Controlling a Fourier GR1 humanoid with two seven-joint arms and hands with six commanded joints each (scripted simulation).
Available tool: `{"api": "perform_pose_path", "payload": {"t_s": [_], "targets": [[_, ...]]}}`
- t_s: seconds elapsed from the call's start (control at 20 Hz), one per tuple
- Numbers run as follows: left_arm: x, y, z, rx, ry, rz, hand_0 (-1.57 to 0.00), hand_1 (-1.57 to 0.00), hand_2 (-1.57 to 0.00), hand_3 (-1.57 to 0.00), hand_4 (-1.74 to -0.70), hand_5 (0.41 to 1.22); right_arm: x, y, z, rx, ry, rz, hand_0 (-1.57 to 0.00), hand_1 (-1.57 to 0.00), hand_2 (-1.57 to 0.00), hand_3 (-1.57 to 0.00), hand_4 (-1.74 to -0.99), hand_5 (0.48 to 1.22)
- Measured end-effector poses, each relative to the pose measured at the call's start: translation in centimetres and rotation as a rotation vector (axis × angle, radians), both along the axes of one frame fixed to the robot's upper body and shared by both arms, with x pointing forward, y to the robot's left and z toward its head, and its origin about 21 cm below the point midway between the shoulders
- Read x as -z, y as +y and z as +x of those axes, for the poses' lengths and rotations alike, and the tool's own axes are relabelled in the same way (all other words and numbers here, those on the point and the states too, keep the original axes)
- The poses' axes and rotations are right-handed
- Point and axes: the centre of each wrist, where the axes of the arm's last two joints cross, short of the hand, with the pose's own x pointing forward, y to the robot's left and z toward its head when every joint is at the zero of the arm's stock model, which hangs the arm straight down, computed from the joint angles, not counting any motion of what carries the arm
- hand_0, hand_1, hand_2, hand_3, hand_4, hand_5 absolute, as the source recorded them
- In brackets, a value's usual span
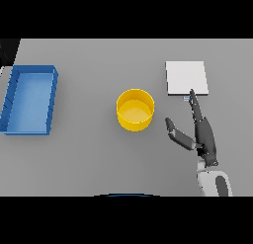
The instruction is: Pick up the red beaker and tilt it to pour out 1 green nut into yellow bowl. Pick up the yellow bowl and place it on the metallic measuring scale.
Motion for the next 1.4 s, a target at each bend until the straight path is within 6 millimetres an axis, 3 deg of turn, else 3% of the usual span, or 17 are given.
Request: {"api": "perform_pose_path", "payload": {"t_s": [0.15, 0.25, 0.45, 0.5, 0.65, 0.7, 0.9, 1.2, 1.4], "targets": [[2.9, 6.3, 0.1, -0.131, 0.022, -0.279, -1.57, -1.57, -1.57, -1.51, -1.74, 1.221, -0.1, -0.1, 0.2, -0.03, 0.003, 0.034, 0.0, 0.0, 0.0, 0.0, -1.092, 0.637], [5.9, 9.3, -0.1, -0.231, 0.019, -0.407, -1.57, -1.57, -1.57, -1.53, -1.74, 1.221, 0.1, -0.2, 0.2, -0.042, 0.019, 0.04, 0.0, 0.0, 0.0, 0.0, -1.126, 0.651], [10.1, 13.1, -1.0, -0.469, 0.038, -0.613, -1.57, -1.57, -1.57, -1.56, -1.74, 1.221, 0.2, -0.5, 0.2, -0.059, 0.001, 0.036, 0.0, 0.0, 0.0, 0.0, -1.165, 0.672], [10.3, 13.5, -1.3, -0.5, 0.027, -0.664, -1.57, -1.57, -1.57, -1.52, -1.74, 1.221, 0.4, -0.3, 0.2, -0.064, 0.016, 0.023, 0.0, 0.0, 0.0, 0.0, -1.168, 0.68], [13.6, 15.4, -2.7, -0.565, 0.058, -0.771, -1.57, -1.57, -1.57, -1.43, -1.74, 1.221, 0.1, -0.2, 0.5, -0.071, 0.006, 0.003, 0.0, 0.0, 0.0, 0.0, -1.191, 0.702], [15.3, 15.4, -3.2, -0.581, 0.071, -0.811, -1.57, -1.57, -1.57, -1.4, -1.74, 1.221, 0.4, -0.1, 0.1, -0.073, 0.005, -0.008, 0.0, 0.0, 0.0, 0.0, -1.192, 0.704], [18.8, 15.7, -6.2, -0.631, 0.069, -0.924, -1.57, -1.57, -1.57, -1.38, -1.74, 1.221, 0.3, -0.6, 0.2, -0.072, -0.002, -0.005, 0.0, 0.0, 0.0, 0.0, -1.207, 0.708], [22.6, 14.2, -9.8, -0.709, 0.103, -1.0, -1.57, -1.57, -1.57, -1.38, -1.74, 1.221, 0.4, -0.5, 0.6, -0.058, 0.011, -0.009, 0.0, 0.0, 0.0, 0.0, -1.186, 0.687], [24.1, 13.6, -11.6, -0.728, 0.177, -1.039, -1.57, -1.57, -1.57, -1.37, -1.73, 0.955, 0.0, -0.1, 0.7, -0.061, 0.006, 0.006, 0.0, 0.0, 0.0, 0.0, -1.168, 0.679]]}}
